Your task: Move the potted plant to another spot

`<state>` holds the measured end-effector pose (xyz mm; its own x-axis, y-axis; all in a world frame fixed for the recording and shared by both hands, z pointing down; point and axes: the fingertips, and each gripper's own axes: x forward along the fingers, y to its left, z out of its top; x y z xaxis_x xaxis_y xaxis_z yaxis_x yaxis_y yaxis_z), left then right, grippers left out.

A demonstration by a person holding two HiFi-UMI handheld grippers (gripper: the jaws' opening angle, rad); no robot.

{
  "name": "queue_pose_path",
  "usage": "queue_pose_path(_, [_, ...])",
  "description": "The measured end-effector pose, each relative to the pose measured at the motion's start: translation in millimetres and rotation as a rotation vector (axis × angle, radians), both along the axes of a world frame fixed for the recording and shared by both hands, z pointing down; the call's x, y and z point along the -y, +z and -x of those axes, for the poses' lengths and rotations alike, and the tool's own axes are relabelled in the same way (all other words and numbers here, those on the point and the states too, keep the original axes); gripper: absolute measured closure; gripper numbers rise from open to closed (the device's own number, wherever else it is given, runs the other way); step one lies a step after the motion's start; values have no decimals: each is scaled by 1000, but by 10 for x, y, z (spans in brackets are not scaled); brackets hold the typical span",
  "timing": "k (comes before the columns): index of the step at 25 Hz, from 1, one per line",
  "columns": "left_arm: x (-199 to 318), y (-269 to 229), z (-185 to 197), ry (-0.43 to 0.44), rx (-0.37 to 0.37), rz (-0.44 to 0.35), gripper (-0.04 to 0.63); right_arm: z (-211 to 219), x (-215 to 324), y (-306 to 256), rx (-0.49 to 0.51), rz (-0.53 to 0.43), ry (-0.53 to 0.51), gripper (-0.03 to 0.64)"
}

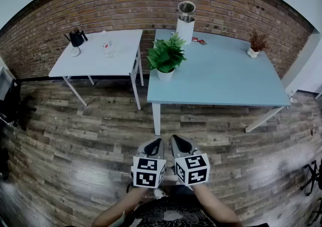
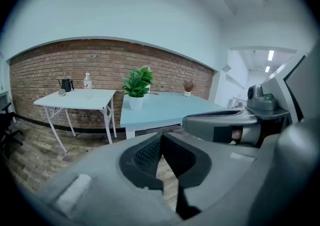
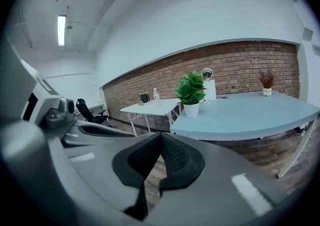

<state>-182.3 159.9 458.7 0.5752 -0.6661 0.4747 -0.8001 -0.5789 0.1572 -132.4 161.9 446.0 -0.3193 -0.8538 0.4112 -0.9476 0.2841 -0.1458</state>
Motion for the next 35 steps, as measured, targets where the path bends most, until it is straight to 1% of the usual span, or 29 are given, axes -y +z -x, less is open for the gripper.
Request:
queue_pose_path(8, [30, 69, -3, 7, -3, 4, 597, 9, 23, 37, 13, 1, 5, 611])
queue_pose_path(15, [245, 147, -155, 22, 10, 9, 597, -141, 232, 144, 15, 5, 13, 611])
queue_pose_path(23, [696, 194, -408, 8, 21, 12, 597, -387, 680, 234, 23, 15, 0, 611])
queue_pose_path(35, [1494, 312, -861, -28, 34, 43, 597, -775, 1477, 411, 18, 62, -65, 611])
